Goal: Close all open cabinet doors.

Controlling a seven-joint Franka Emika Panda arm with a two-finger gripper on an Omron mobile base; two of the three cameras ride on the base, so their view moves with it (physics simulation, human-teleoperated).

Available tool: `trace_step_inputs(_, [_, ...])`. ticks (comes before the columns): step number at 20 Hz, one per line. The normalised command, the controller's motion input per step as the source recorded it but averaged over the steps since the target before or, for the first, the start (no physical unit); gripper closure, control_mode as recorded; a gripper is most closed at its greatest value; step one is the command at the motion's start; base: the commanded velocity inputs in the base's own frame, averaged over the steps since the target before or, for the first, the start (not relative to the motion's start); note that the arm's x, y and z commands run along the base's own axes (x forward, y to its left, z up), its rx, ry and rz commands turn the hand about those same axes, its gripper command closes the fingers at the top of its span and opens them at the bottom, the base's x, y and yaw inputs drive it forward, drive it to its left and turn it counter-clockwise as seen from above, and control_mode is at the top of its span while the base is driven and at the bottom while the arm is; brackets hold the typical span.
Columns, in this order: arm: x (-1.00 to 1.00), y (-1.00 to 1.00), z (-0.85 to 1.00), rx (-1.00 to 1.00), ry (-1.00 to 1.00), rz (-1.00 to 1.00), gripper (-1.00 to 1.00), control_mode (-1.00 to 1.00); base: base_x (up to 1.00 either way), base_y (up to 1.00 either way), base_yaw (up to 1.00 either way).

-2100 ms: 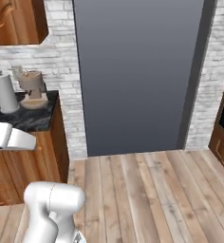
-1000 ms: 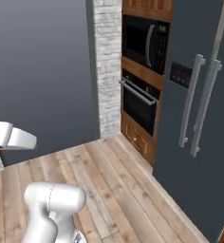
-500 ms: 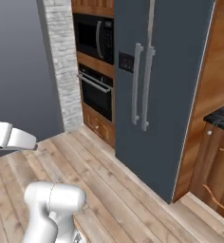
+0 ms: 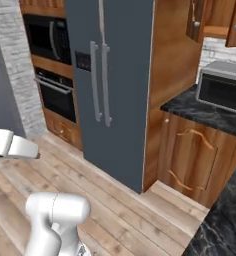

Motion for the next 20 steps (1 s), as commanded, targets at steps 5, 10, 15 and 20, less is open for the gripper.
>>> trace_step_inputs(5, [0.0,0.0,0.0,0.0,0.0,0.0,-1.0,1.0,-0.1,-0.6,-0.37])
trace_step_inputs(10, [0.0,0.0,0.0,0.0,0.0,0.0,-1.0,1.0,0.04,-0.63,-0.34])
trace_step_inputs(15, [0.0,0.0,0.0,0.0,0.0,0.0,-1.0,1.0,0.14,-0.55,-0.34])
trace_step_inputs(20, [0.0,0.0,0.0,0.0,0.0,0.0,-1.0,1.0,0.25,-0.45,-0.3])
